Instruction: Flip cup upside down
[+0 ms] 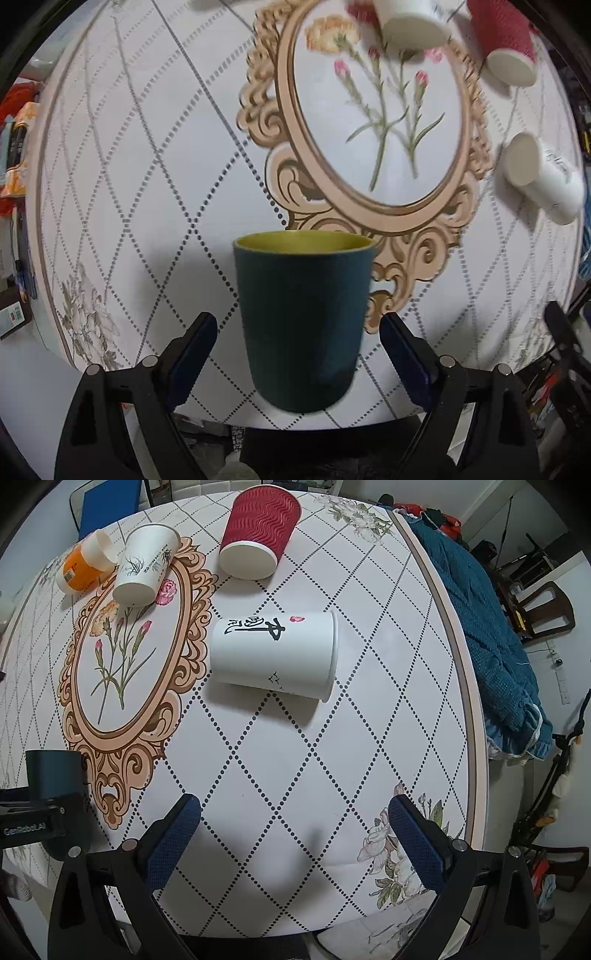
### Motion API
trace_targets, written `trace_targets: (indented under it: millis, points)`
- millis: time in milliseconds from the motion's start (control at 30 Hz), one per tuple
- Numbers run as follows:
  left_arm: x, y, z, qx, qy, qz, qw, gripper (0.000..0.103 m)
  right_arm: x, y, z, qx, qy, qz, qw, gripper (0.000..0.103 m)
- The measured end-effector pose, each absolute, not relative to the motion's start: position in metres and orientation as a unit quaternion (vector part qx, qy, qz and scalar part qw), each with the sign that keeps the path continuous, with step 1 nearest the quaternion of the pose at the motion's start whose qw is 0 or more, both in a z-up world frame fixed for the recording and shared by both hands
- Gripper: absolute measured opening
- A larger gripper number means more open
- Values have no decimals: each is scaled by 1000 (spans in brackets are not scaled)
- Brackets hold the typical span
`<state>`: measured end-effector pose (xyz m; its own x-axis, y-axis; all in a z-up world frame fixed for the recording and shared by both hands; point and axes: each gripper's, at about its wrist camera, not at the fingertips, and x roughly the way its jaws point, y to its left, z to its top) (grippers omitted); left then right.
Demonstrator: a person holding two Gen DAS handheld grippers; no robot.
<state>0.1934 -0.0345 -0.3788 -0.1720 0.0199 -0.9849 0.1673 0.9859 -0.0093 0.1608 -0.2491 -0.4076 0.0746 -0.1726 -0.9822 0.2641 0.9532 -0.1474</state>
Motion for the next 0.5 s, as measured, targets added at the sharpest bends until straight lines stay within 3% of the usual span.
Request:
trace_targets:
  millis: [233, 500]
  points:
    - [163, -9, -295, 74, 696, -33, 714, 90, 149, -241, -381, 52, 656, -130, 742, 103]
    - [128, 34, -261, 93, 653, 10, 752, 90, 118, -200, -337, 83, 648, -79, 753, 103]
